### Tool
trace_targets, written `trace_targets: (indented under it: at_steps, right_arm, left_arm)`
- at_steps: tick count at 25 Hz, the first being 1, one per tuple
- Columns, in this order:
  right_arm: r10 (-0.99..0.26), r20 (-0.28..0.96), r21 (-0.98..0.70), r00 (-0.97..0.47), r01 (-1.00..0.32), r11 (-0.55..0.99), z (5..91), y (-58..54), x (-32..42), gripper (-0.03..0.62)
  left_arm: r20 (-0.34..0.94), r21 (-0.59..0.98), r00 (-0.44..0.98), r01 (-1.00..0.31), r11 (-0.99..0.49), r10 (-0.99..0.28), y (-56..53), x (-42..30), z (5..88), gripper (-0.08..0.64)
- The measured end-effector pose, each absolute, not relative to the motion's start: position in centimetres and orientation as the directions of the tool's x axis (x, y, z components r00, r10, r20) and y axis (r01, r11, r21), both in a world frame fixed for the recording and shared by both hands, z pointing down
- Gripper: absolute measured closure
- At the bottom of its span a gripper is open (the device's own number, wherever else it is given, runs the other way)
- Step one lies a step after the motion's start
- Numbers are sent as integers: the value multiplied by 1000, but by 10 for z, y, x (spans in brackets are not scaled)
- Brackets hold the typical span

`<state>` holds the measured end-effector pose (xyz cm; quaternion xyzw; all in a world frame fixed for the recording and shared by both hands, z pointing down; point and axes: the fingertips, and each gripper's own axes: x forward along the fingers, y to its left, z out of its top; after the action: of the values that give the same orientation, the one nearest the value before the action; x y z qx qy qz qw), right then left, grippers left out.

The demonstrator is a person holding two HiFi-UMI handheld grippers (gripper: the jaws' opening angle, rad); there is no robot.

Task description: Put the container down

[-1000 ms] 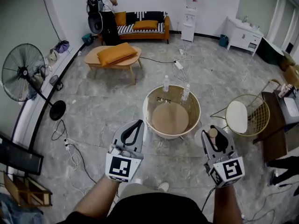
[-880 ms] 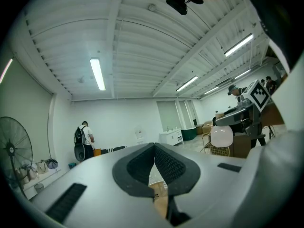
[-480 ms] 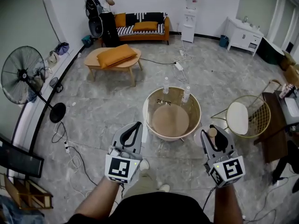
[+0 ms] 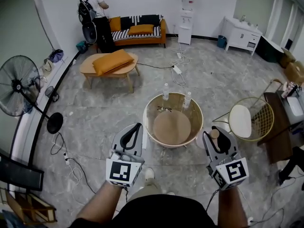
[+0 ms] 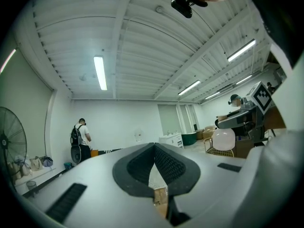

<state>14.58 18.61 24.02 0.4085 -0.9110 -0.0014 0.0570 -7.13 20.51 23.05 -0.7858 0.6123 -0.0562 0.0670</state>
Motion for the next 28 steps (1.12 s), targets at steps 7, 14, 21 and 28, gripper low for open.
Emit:
trace_targets:
  at_steps: [7, 14, 21, 28]
  right_arm:
    - [-762, 128, 51, -635, -763, 645, 247, 158, 133, 442]
    - [-769, 164, 48, -617, -774, 631, 261, 135, 126, 442]
    - [-768, 169, 37, -618, -775, 631, 266, 111, 115, 442]
    - [-770, 175, 40, -614, -777, 629, 269, 86, 109, 442]
  left_arm:
    - [-4, -154, 256, -955, -252, -967, 173, -86, 234, 545]
    - [40, -160, 266, -950, -269, -963, 147, -97, 250, 545]
    - [70, -163, 290, -941, -298, -954, 123, -101, 258, 545]
    - [49, -155, 312, -936, -316, -949, 96, -102, 255, 545]
